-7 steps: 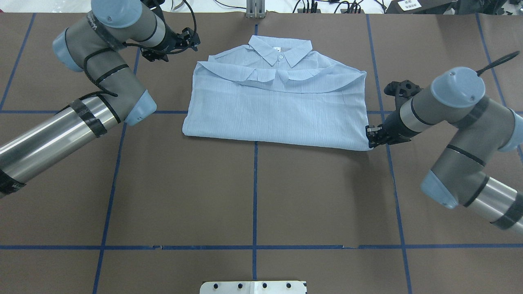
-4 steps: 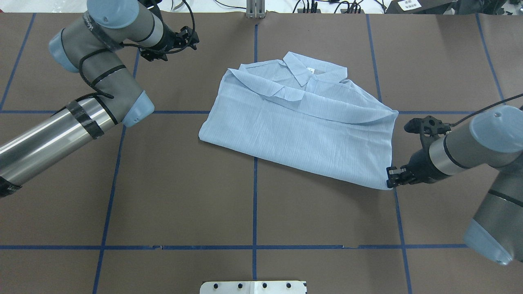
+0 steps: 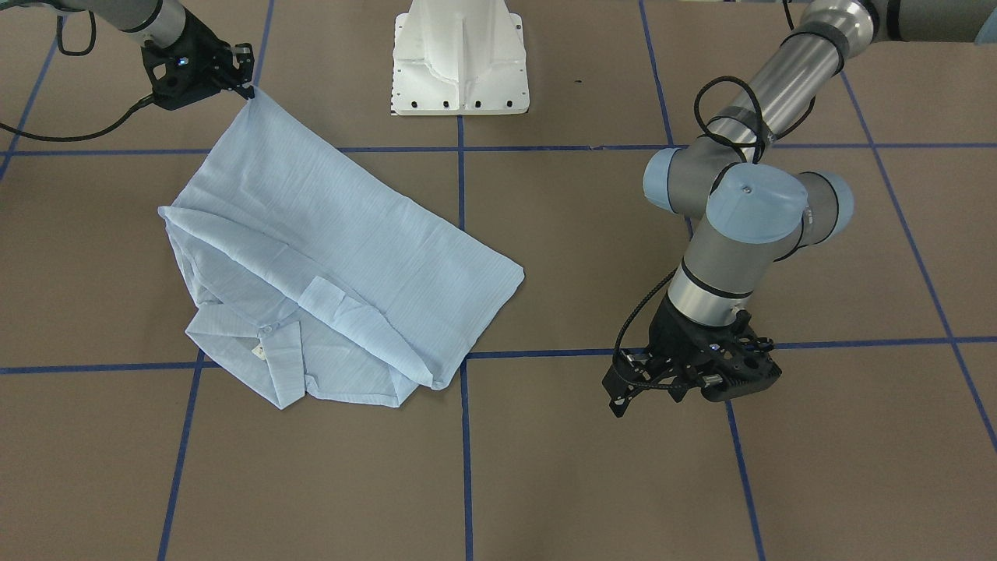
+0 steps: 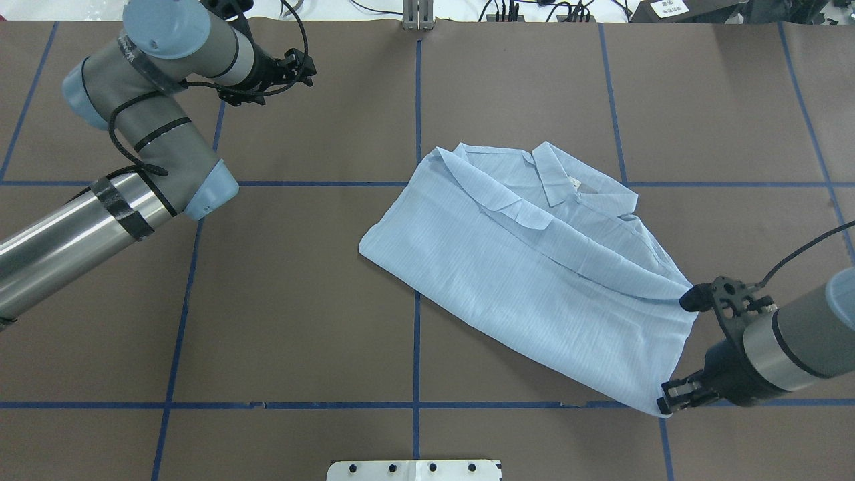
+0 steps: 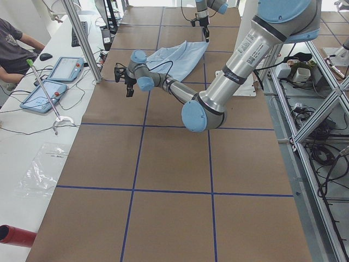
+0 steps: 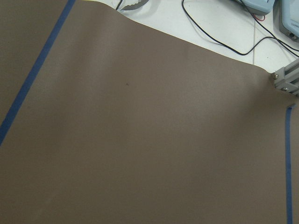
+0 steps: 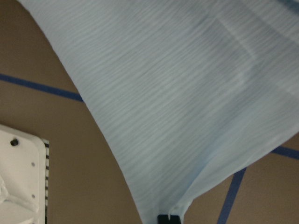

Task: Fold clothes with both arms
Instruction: 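Drag the shirt with the right gripper, rotating it on the table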

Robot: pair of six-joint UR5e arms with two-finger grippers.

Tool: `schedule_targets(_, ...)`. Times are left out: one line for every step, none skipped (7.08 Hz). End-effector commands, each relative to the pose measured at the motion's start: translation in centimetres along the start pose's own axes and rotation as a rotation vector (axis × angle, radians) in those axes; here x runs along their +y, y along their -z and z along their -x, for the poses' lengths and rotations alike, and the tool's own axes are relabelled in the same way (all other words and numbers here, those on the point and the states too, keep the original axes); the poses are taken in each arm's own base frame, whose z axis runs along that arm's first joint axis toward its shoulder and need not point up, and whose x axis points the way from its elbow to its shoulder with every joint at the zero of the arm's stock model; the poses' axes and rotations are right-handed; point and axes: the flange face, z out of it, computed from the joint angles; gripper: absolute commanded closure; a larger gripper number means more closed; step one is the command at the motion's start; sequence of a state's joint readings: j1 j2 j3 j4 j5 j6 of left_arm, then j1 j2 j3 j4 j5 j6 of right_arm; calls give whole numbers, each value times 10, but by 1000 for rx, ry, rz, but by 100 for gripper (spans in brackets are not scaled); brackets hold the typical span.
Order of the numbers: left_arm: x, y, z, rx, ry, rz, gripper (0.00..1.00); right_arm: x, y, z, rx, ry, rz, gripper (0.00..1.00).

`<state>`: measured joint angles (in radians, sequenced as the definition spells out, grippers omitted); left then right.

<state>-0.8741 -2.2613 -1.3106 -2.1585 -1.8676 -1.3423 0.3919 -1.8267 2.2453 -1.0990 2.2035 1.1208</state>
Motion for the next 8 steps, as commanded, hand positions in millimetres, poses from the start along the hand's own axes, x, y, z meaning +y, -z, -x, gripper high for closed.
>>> schedule_targets(3, 8, -1, 14, -4, -6, 0, 38, -31, 28, -27, 93, 115, 100)
schedule_targets(3, 9, -2, 17, -3, -7, 0, 41, -30, 32, -41, 96, 118, 97)
schedule_targets(12, 8, -6, 23, -6, 4, 0, 37, -23, 34, -63, 101, 92, 1)
schedule_targets(20, 5, -9, 25, -7, 15, 0, 22, -2, 30, -144, 131, 2, 0)
schedule_targets(38, -3, -14, 25, -20, 39, 0, -4, 10, 7, -186, 129, -105, 0)
schedule_targets(62, -6, -25, 34, -35, 68, 0, -19, 27, -12, -204, 119, -186, 0)
schedule_targets(93, 7, -45, 24, -51, 106, 0, -34, 48, -19, -208, 99, -255, 0)
schedule_targets(140, 27, -68, 1, -38, 166, 0, -48, 61, -41, -187, 56, -300, 0)
